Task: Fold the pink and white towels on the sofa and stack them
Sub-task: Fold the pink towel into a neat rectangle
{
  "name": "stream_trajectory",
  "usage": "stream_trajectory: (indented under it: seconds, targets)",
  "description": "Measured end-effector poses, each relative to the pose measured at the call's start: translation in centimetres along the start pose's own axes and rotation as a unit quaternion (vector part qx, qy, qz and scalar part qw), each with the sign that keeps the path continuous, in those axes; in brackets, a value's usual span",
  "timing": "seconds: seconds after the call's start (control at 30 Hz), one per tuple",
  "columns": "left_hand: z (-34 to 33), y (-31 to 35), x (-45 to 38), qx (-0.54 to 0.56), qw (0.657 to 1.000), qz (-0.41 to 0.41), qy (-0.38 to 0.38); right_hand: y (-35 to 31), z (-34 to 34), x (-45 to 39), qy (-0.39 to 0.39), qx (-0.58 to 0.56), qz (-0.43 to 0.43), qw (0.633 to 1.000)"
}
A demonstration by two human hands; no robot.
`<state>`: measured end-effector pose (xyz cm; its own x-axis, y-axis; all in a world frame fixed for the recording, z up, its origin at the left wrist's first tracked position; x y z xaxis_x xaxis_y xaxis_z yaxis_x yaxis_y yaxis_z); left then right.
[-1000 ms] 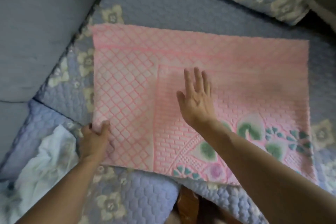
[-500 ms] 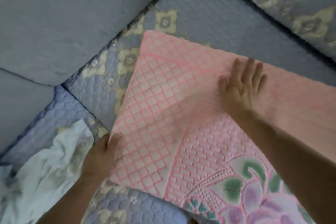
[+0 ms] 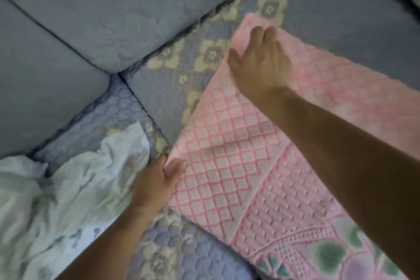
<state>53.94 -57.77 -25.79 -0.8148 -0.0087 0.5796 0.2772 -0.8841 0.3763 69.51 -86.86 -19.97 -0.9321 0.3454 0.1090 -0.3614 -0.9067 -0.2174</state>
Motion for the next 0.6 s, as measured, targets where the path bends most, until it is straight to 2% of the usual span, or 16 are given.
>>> stream_trajectory:
  seconds: [0.07, 0.13, 0.2, 0.3, 0.37, 0.43, 0.5, 0.6]
  targets:
    - [0.6, 0.1, -0.1, 0.064, 0.997, 0.023, -0.030, -3.1, -2.1, 1.1, -0.112, -0.096, -0.082, 0.986]
    - [1.5, 0.6, 0.6, 0.130, 0.991, 0.014, -0.042, -4.4, -4.0, 1.0, -0.153, -0.094, -0.132, 0.975]
    - [3.0, 1.6, 2.6, 0.136, 0.988, -0.072, -0.027, -4.9, -4.3, 0.5, -0.169, -0.075, -0.152, 0.971]
    - [3.4, 3.2, 6.9, 0.046, 0.966, -0.255, 0.024, -5.0, -4.3, 0.4, -0.190, -0.068, -0.152, 0.967]
    - [1.8, 3.2, 9.3, 0.005, 0.952, -0.304, 0.025, -4.6, -3.7, 0.8, -0.185, -0.090, -0.155, 0.966]
    - [0.4, 2.5, 10.6, 0.028, 0.956, -0.292, 0.024, -3.8, -3.1, 1.2, -0.158, -0.139, -0.174, 0.962]
    - [0.1, 1.4, 11.4, 0.100, 0.960, -0.257, 0.046, -2.6, -2.5, 2.1, -0.118, -0.207, -0.191, 0.952]
    - [0.8, 0.1, 12.2, 0.124, 0.963, -0.220, 0.094, -1.1, -2.2, 3.0, -0.120, -0.288, -0.204, 0.928]
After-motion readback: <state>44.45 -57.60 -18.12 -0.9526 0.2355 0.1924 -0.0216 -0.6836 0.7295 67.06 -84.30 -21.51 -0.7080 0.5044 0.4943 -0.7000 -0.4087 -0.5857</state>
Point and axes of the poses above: each hand's wrist, its own x-axis away from the middle knuckle, its own z-axis out of the back of the hand, y = z × x, the point moved 4 cm from there along -x, towards the middle knuckle, and after that the axes turned 3 degrees about x, right-handed, at the moved point
